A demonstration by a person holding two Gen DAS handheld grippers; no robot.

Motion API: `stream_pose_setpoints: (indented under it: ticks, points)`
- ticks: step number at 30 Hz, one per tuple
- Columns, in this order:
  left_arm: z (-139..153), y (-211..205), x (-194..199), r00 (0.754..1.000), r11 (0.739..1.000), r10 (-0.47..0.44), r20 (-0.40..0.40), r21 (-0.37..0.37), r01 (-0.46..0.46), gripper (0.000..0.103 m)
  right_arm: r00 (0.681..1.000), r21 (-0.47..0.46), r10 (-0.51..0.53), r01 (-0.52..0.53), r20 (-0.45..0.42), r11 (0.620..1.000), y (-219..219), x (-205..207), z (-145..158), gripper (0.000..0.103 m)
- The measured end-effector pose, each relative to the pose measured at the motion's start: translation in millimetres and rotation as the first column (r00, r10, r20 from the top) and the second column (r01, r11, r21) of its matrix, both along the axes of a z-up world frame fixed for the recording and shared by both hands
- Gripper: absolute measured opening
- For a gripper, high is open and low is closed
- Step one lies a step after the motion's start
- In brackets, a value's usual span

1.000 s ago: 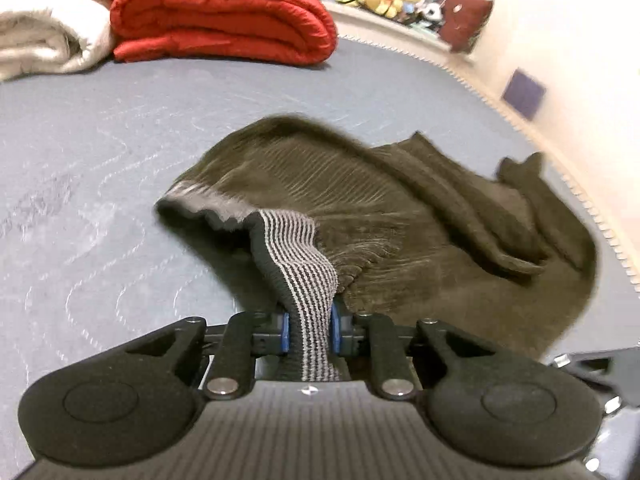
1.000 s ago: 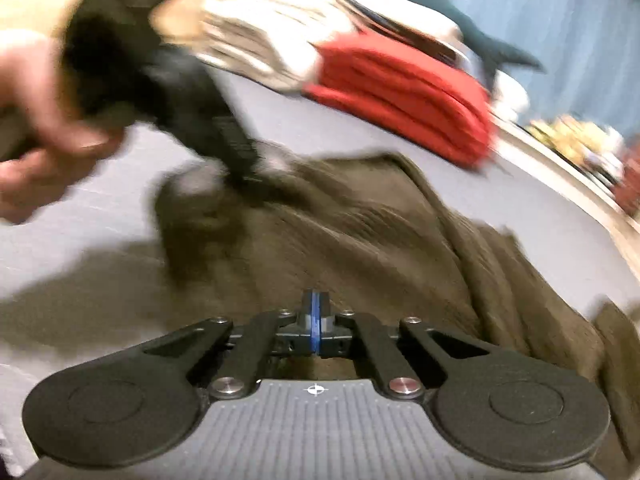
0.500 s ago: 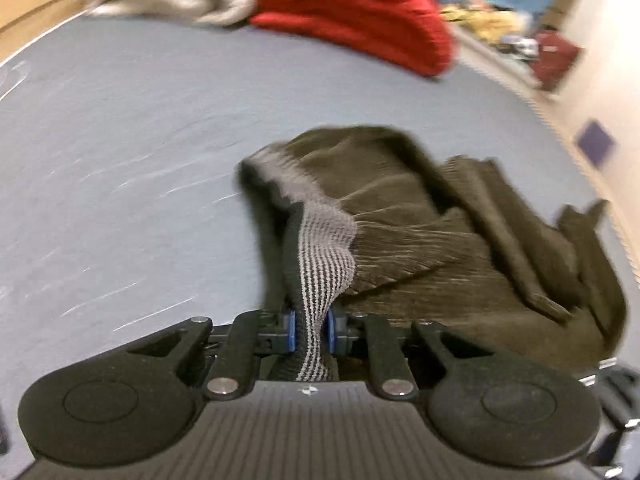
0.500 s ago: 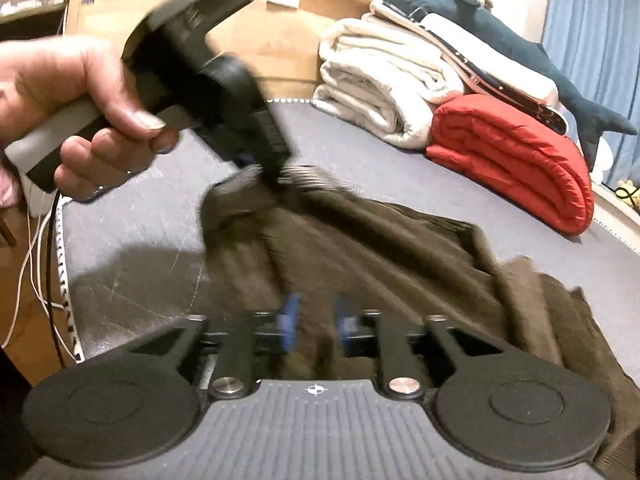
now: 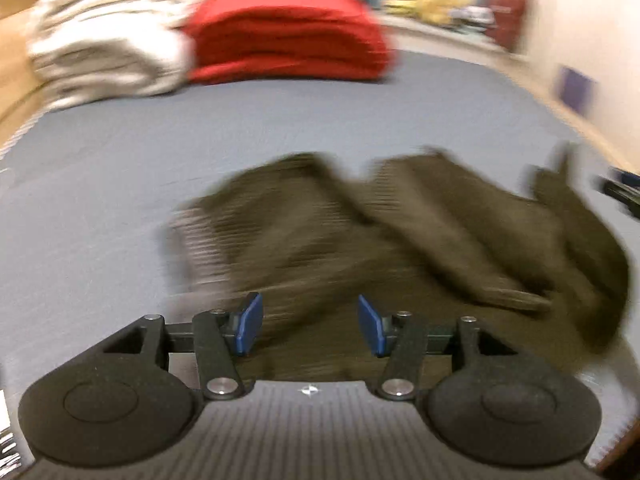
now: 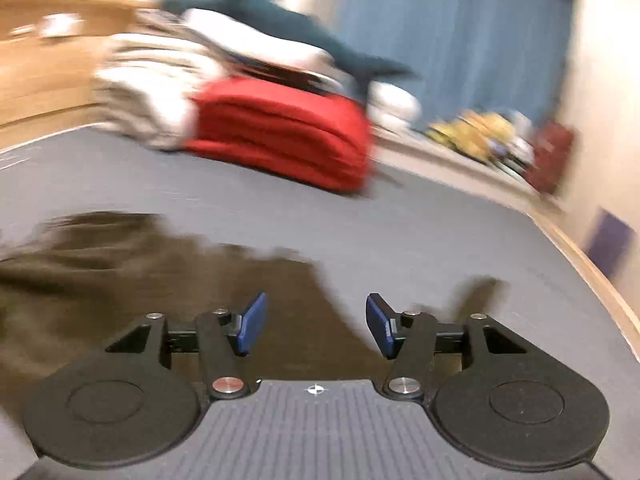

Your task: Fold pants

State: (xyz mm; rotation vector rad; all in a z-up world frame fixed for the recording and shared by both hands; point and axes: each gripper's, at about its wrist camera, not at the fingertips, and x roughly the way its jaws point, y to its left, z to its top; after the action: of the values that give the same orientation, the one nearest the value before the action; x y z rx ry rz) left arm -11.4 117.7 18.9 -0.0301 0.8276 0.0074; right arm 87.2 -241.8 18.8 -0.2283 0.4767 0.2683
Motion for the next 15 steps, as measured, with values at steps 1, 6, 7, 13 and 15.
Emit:
stream_pose_setpoints:
  ticks: [1,6,7,13,15]
  points:
    - [-2.0,-18.1,2.7,0.998,0.998,-0.066,0.008,-0.009,0.066,0.058,0.998,-0.009,-0.055,0.055,-0.025,0.998,-21.2,13.5,-9.7,0.065]
    - [-25.5,-113.1,-2.9,0.926,0.926,-0.377,-0.007,-0.028,0.377,0.055,0.938,0.085,-0.199,0.232,-0.284,0.969,-92.7,56.0,-68.1,0.064]
    - [-32.3,-129.7,-3.8,0.902,0.902,-0.432,-0.015,-0.036,0.431,0.053,0.934,0.113,-0.189,0.232,-0.303,0.966,-96.4,57.9,-72.8,0.064]
    - [-62.7,-208.5,-24.8,0.719,0.718,-0.692,-0.072,0.043,0.695,0.053,0.954,-0.018,-0.099,0.098,-0.282,0.995,-65.1,77.0,-88.4,0.043]
    - [-67.7,-213.5,-25.0,0.687,0.684,-0.72,-0.093,0.065,0.726,0.053,0.959,-0.028,-0.053,0.047,-0.277,0.998,-58.5,75.1,-89.0,0.024]
